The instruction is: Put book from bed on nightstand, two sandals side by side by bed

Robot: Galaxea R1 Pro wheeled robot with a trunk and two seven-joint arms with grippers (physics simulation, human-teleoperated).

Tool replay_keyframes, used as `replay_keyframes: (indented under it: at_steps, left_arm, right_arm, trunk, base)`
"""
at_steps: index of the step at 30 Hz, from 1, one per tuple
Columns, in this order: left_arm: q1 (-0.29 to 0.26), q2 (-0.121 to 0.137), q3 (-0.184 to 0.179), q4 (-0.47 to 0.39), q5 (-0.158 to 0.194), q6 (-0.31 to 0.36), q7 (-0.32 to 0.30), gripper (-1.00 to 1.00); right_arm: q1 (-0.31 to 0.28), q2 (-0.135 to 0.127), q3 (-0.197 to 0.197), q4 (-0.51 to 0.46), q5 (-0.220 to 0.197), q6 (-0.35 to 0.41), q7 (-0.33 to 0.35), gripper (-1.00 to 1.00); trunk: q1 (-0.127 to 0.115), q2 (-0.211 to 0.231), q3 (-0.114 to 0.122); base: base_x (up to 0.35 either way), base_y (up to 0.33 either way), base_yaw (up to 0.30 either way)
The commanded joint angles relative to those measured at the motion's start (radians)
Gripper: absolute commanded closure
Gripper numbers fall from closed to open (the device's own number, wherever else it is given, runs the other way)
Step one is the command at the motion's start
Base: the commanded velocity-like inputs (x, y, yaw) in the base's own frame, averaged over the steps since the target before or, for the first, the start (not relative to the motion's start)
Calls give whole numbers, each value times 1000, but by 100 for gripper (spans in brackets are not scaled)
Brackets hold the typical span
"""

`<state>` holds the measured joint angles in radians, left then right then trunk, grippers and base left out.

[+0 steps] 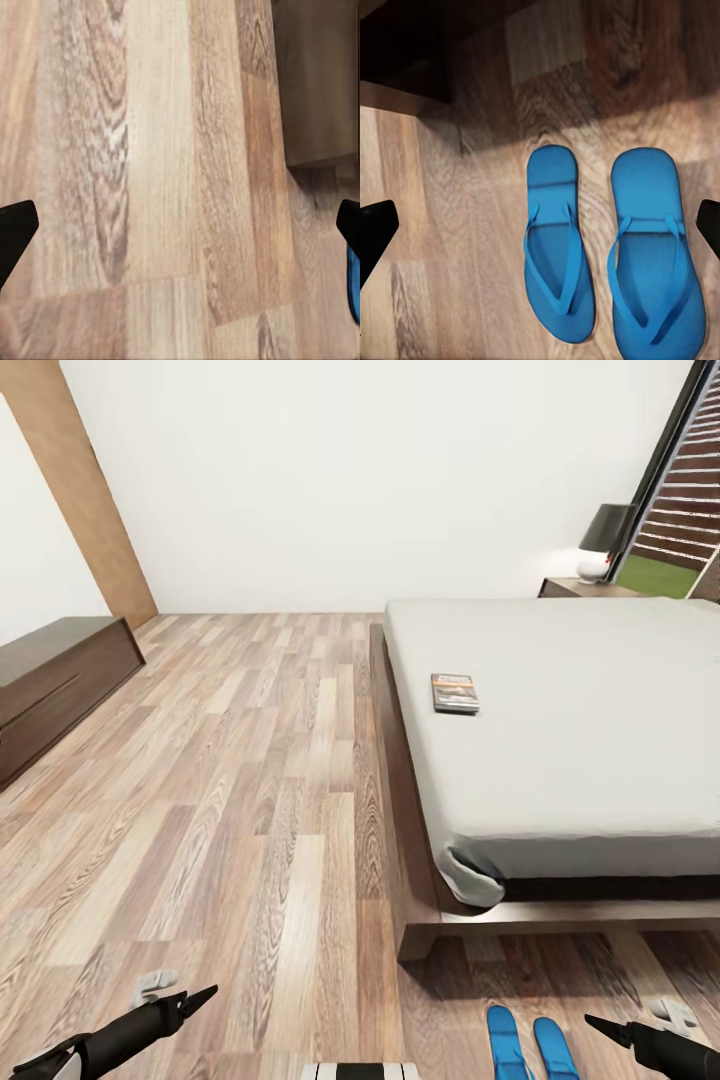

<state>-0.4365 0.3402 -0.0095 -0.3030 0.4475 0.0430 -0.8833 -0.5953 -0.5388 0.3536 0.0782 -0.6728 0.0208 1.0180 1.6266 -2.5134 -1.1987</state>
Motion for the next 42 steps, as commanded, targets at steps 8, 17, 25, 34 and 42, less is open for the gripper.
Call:
replay_keyframes:
  at_steps: [8, 17, 25, 34, 42]
  left_arm:
    - [0, -6, -1, 0, 4, 5, -3, -100]
    - [0, -11, -1, 0, 3, 5, -2, -100]
    - [0, -12, -1, 1, 3, 5, -2, -100]
    - [0, -13, -1, 1, 3, 5, 0, -100]
    - [-1, -23, -1, 1, 2, 5, 0, -100]
  right_arm:
    - [-1, 1, 8, 3, -10, 2, 5, -100]
    - [-1, 49, 8, 3, -8, 1, 4, -100]
    - [-1, 82, 8, 4, -8, -44, -42, -100]
    - [-1, 88, 8, 5, -8, -59, -158, -100]
    - [-1, 112, 8, 5, -8, -59, -194, -100]
  trunk:
    - [-4, 2, 30]
    - [-8, 4, 65]
    - [-11, 6, 96]
    - [-15, 8, 131]
    - [-19, 10, 162]
  base:
    - [0, 0, 0]
    - [0, 0, 0]
    - [0, 0, 0]
    - [0, 0, 0]
    - [0, 0, 0]
